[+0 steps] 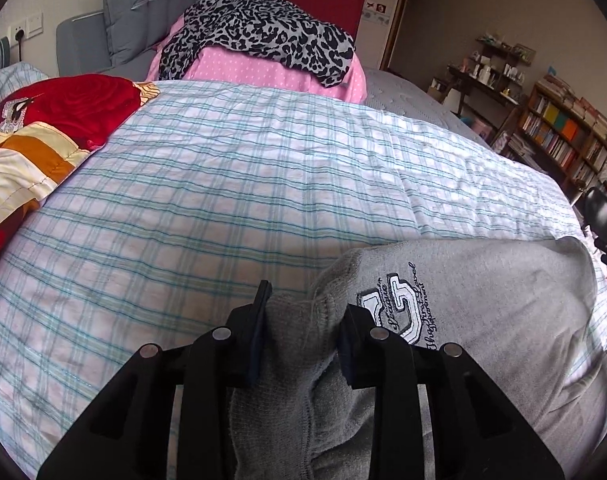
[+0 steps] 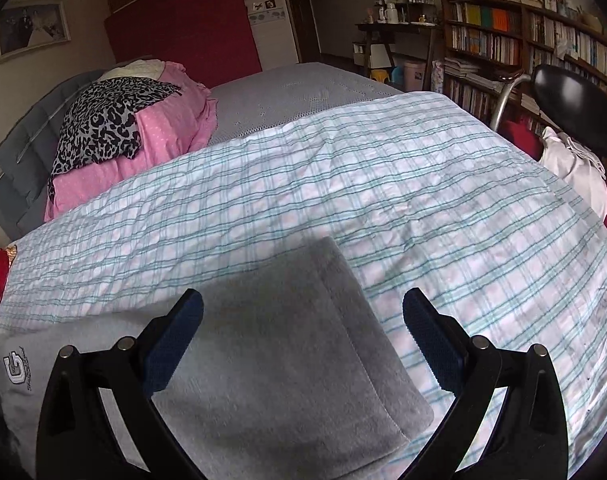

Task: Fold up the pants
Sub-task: 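Grasp the pant leg hem with the right gripper while the left gripper holds the waistband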

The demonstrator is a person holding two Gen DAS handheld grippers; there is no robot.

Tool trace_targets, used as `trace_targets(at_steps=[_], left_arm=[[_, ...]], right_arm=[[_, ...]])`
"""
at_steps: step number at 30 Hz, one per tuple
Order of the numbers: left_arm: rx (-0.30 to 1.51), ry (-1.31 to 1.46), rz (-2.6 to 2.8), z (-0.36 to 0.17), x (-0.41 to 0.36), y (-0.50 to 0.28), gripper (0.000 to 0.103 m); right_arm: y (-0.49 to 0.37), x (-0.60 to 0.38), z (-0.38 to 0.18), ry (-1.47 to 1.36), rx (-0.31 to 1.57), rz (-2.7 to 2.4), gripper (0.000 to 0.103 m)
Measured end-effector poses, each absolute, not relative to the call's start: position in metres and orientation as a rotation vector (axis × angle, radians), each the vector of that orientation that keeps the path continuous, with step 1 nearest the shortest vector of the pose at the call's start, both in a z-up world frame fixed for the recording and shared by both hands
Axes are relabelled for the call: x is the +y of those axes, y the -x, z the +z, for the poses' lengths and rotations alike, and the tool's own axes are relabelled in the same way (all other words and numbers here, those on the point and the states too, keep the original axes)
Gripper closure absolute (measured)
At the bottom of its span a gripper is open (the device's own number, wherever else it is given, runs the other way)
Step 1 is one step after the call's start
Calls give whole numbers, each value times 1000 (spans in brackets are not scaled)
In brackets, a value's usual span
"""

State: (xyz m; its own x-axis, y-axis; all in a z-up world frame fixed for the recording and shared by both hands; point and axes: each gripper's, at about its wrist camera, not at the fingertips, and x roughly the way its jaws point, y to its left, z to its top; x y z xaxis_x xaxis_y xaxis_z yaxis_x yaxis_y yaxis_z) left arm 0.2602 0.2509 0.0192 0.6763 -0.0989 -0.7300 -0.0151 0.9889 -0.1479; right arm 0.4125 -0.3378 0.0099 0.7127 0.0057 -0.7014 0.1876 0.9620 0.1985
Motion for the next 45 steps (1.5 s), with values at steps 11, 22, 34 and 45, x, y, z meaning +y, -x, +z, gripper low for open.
trace_targets(at_steps=[11, 22, 34, 45], left_arm=[[834, 171, -57, 15, 258, -259, 73], [824, 185, -52, 16, 259, -259, 73], [691, 232, -97, 69, 262, -215, 73], [619, 218, -126, 99, 247, -140, 73]], right_arm=[[-505, -352, -51, -370, 1035, -91, 5], [-492, -359, -37, -350, 1008, -83, 87], [-403, -387, 57, -441, 705, -25, 90], [-287, -403, 85, -484, 578, 43, 92]])
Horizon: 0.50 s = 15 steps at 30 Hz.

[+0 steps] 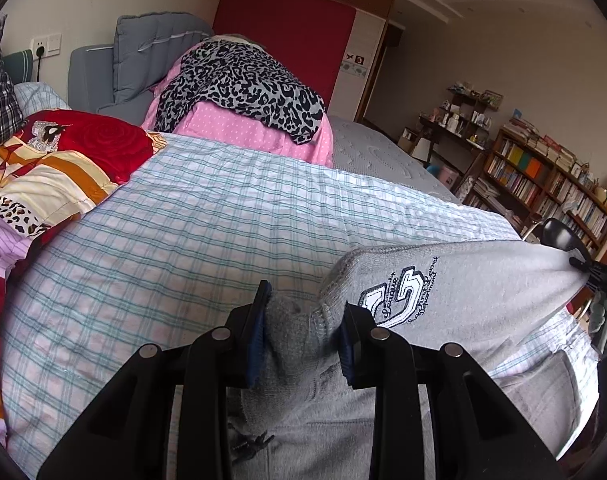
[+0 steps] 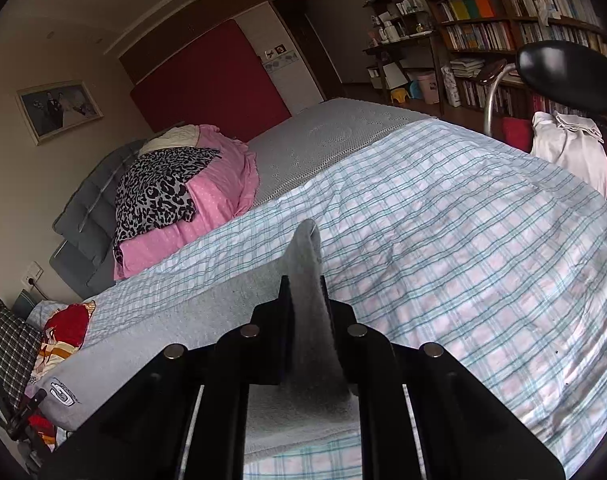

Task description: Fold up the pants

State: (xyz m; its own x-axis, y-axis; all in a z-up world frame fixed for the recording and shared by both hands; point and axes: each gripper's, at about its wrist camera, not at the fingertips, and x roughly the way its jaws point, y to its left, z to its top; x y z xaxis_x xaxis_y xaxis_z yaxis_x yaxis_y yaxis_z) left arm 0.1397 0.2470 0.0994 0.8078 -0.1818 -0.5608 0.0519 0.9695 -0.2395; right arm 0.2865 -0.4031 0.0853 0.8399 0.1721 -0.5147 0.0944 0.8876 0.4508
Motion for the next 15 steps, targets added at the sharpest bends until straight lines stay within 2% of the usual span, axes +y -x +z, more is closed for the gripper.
trace_targets(at_steps=[15], left_arm=[[575, 144, -146, 98, 240, -29, 73]], right_arm=[[-118, -417, 54, -545, 488, 101, 92]])
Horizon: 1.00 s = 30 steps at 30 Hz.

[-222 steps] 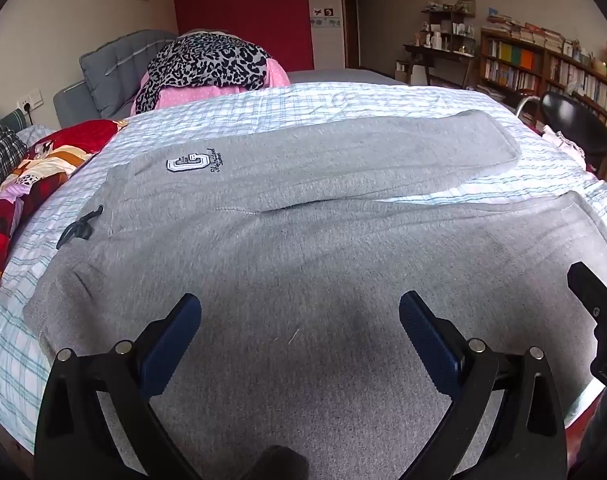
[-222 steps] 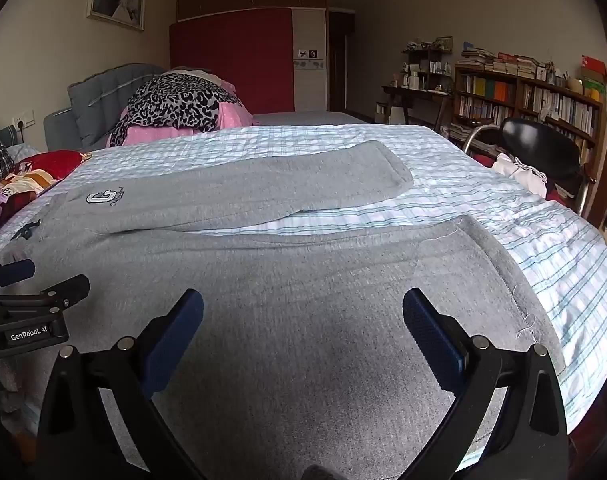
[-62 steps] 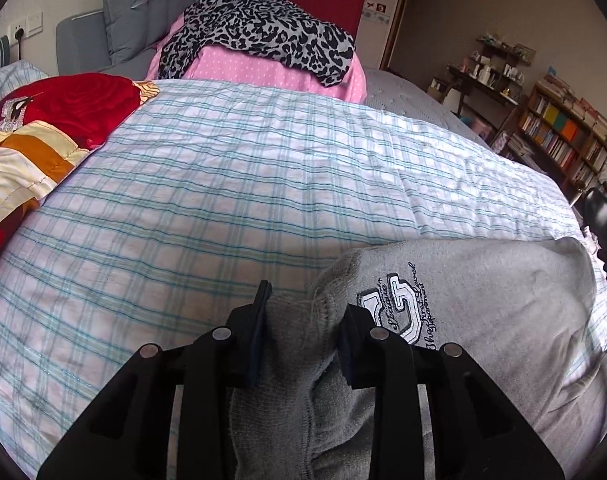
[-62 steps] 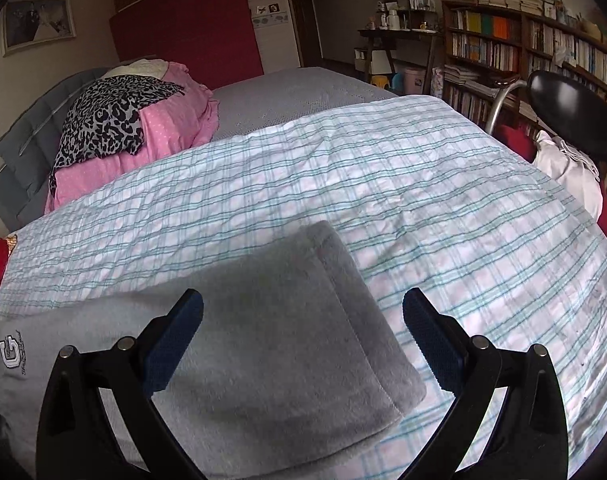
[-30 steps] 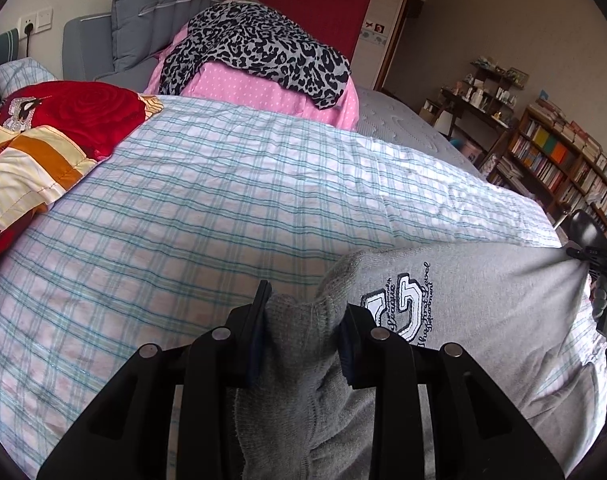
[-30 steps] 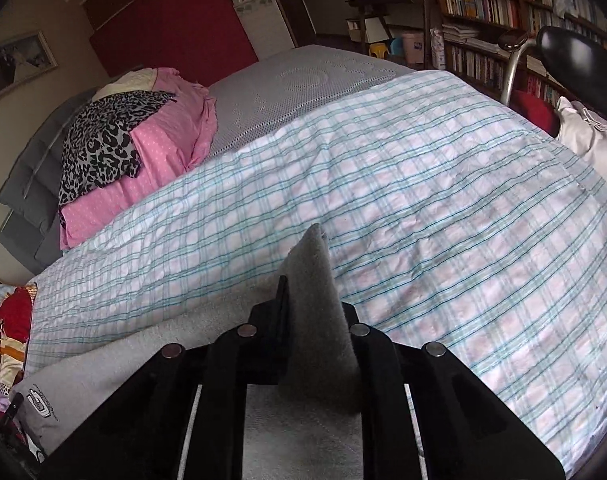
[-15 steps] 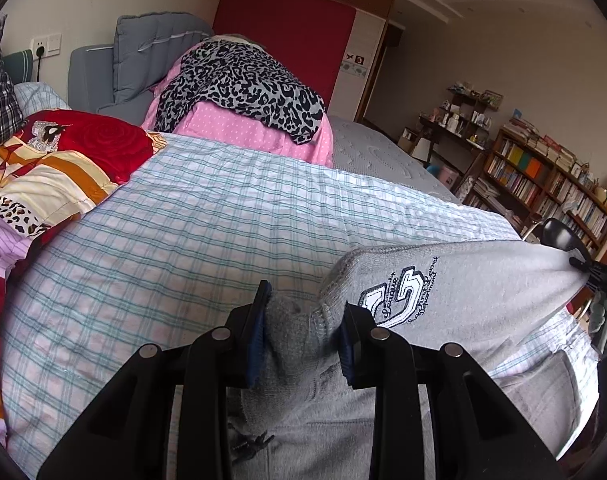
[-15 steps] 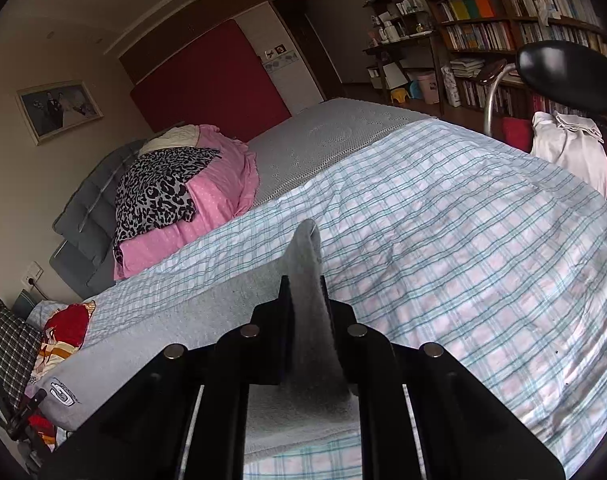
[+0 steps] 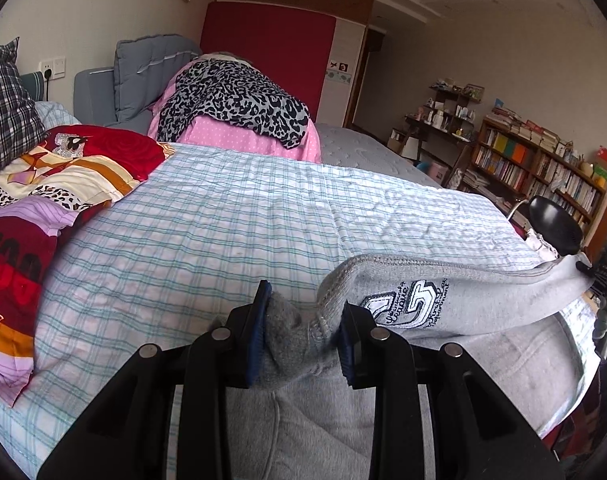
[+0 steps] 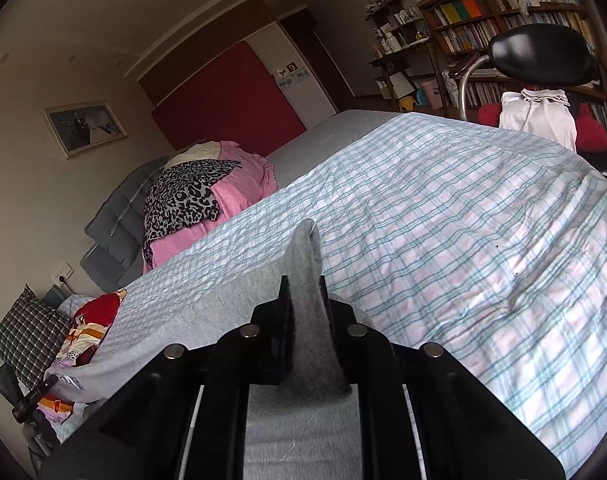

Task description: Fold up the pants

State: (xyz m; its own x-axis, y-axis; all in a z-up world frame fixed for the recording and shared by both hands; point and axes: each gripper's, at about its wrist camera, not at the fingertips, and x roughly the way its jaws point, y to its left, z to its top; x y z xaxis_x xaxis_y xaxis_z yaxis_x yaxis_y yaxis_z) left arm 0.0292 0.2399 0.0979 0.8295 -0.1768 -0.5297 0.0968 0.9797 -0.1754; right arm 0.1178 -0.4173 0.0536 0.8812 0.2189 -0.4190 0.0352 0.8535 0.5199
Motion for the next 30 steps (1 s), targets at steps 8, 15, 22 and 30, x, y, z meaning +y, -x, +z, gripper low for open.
trace_targets(at_steps=[8, 15, 22, 30], left_arm=[[543, 122, -178, 85, 248, 19, 73], [543, 80, -193, 58, 250, 58, 70], [550, 73, -184, 44, 254, 69, 66], [549, 62, -170, 42, 254, 72, 61]], right_arm=[[-32, -412, 26, -559, 458, 115, 92], [14, -407, -12, -582, 476, 137, 91], [42, -398, -18, -532, 463, 180, 62], [50, -394, -7, -518, 445, 184, 54]])
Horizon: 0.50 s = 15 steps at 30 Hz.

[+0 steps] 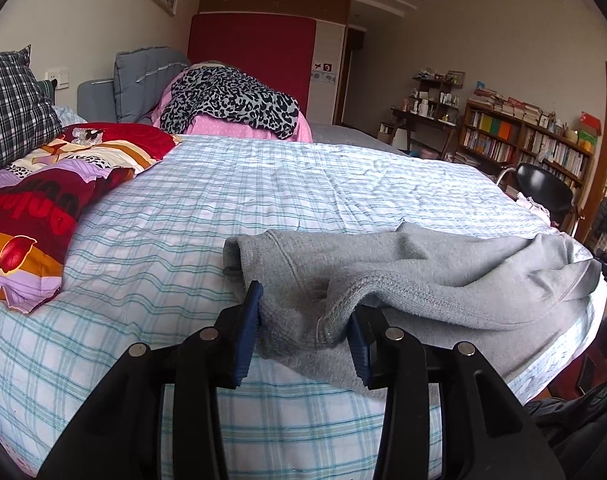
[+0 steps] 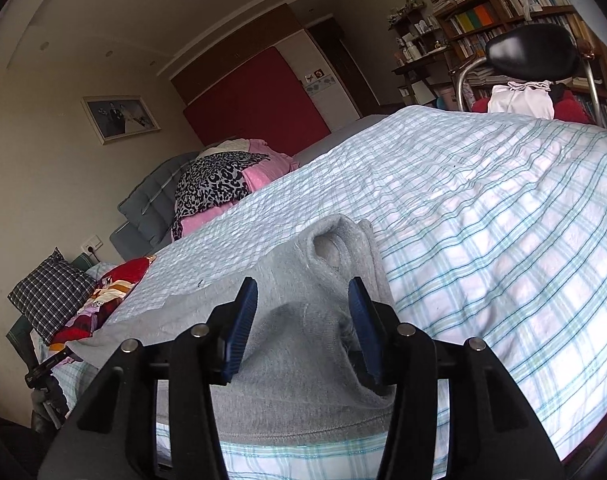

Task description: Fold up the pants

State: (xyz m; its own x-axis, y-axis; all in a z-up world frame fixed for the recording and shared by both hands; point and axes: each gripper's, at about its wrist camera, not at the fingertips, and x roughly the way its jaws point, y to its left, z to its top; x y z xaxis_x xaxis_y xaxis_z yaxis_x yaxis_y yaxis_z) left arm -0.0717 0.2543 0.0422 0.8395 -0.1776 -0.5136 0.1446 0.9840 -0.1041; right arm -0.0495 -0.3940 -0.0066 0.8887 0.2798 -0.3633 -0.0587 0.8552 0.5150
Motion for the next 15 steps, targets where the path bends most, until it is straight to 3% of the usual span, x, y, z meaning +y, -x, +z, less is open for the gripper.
trace_targets(at_steps=[9, 15], left_arm=[[554, 45, -132, 40, 269, 81, 44], [533, -7, -117, 50, 272, 93, 41]], right_arm=[[60, -381, -31, -460, 553, 265, 54], [81, -388, -52, -436, 612, 198, 54]])
